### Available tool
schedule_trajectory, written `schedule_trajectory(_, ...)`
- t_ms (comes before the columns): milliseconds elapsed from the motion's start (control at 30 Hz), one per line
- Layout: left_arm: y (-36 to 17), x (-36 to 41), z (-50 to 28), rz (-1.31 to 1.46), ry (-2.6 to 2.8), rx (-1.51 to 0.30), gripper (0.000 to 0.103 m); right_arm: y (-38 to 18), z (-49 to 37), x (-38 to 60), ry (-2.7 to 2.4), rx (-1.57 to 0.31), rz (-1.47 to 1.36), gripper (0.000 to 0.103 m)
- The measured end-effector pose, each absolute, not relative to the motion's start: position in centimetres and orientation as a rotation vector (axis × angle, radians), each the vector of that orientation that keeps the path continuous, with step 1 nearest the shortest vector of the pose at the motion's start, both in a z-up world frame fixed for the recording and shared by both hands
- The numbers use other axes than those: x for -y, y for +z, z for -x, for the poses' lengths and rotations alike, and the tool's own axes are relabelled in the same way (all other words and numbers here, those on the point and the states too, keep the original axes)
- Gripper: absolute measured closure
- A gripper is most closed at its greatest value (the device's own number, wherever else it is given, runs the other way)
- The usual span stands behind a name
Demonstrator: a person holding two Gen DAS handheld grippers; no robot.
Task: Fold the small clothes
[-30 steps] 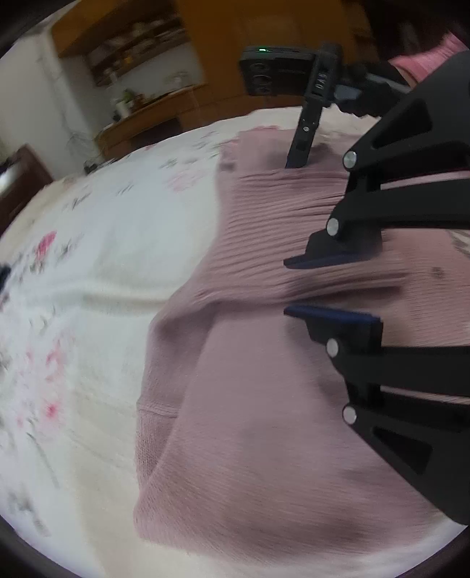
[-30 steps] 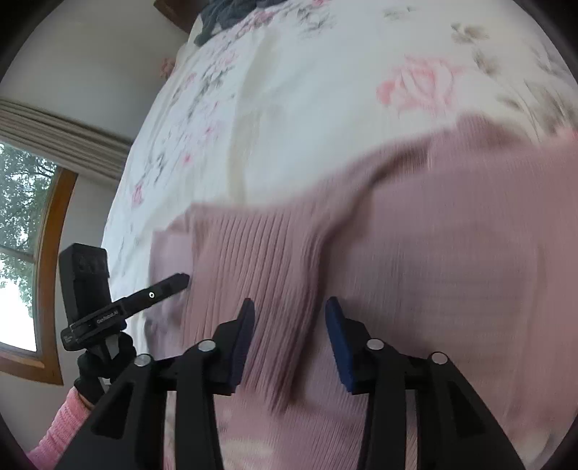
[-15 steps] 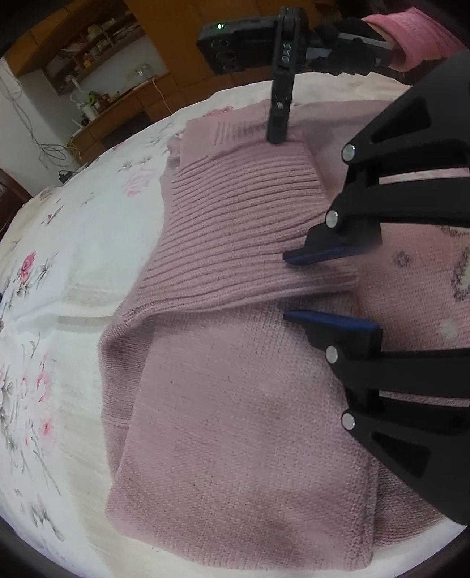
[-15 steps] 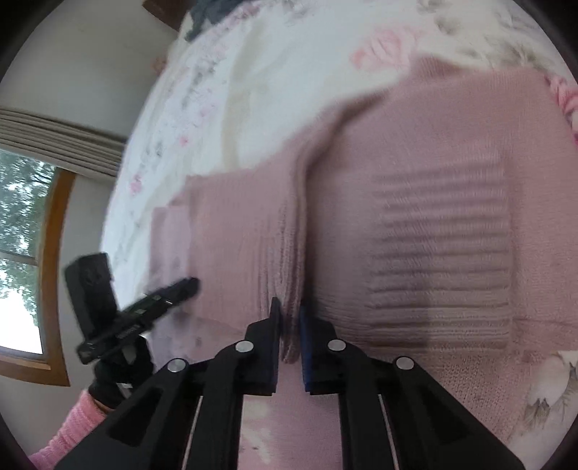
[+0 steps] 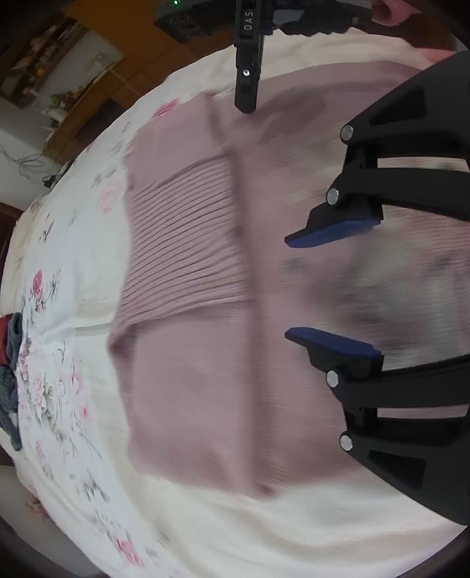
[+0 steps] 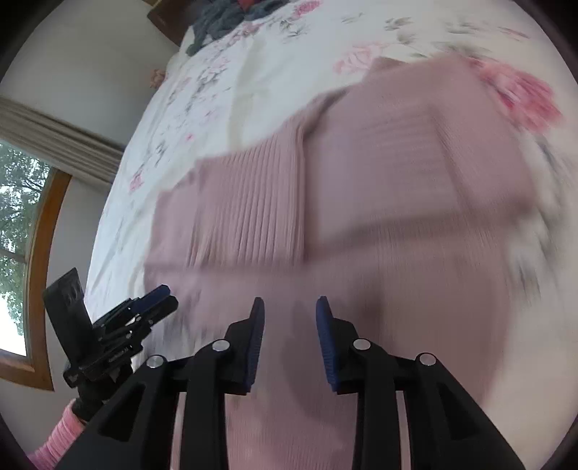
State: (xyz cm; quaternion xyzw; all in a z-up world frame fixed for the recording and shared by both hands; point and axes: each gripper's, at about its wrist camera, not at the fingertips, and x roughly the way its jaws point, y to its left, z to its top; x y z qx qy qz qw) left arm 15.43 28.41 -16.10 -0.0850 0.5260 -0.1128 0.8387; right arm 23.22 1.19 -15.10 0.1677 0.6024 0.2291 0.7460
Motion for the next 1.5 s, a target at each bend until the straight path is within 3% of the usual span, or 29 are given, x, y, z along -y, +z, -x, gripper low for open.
schedule_trajectory(167,-15.1,-29.8,-5.0,0.159,-0.167,-1.149,0.056,-14.2,-11.5,0.8,0.422,-1.307,-0.188,0.072)
schedule_trajectory(233,-14.7,-30.7,-1.8,0.165,-0.129,-1.152,0.044,-13.6,-7.6,1.6,0.41,-1.298,-0.148,0.07)
schedule_trajectory(300,-14.1,-31.9,1.4,0.186,-0.082,-1.151,0.044,-12.7,-3.9,2.9,0.405,-1.297,-0.151,0.062)
schedule_trajectory(500,-12.4,-35.0,7.1,0.279,0.005,-1.123,0.042,-11.1,0.5,6.2,0.386,-1.284,-0.266,0.057)
schedule_trajectory(633,-12.1,-35.9,8.5,0.303,0.009,-1.144,0.036,-11.3,0.8,7.3,0.363,-1.299,-0.293,0.052)
schedule_trajectory(800,-12.8,-36.6,9.2,0.31,0.044,-1.181,0.036,-12.5,1.3,8.1,0.348,-1.327,-0.271,0.045)
schedule_trajectory(1167,-16.3,-37.0,10.4,0.358,0.038,-1.305,0.034,-17.2,2.8,10.4,0.286,-1.43,-0.31,0.045)
schedule_trajectory(1500,-16.9,-36.3,9.9,0.335,0.0,-1.342,0.035,-18.1,3.1,9.9,0.322,-1.443,-0.338,0.044)
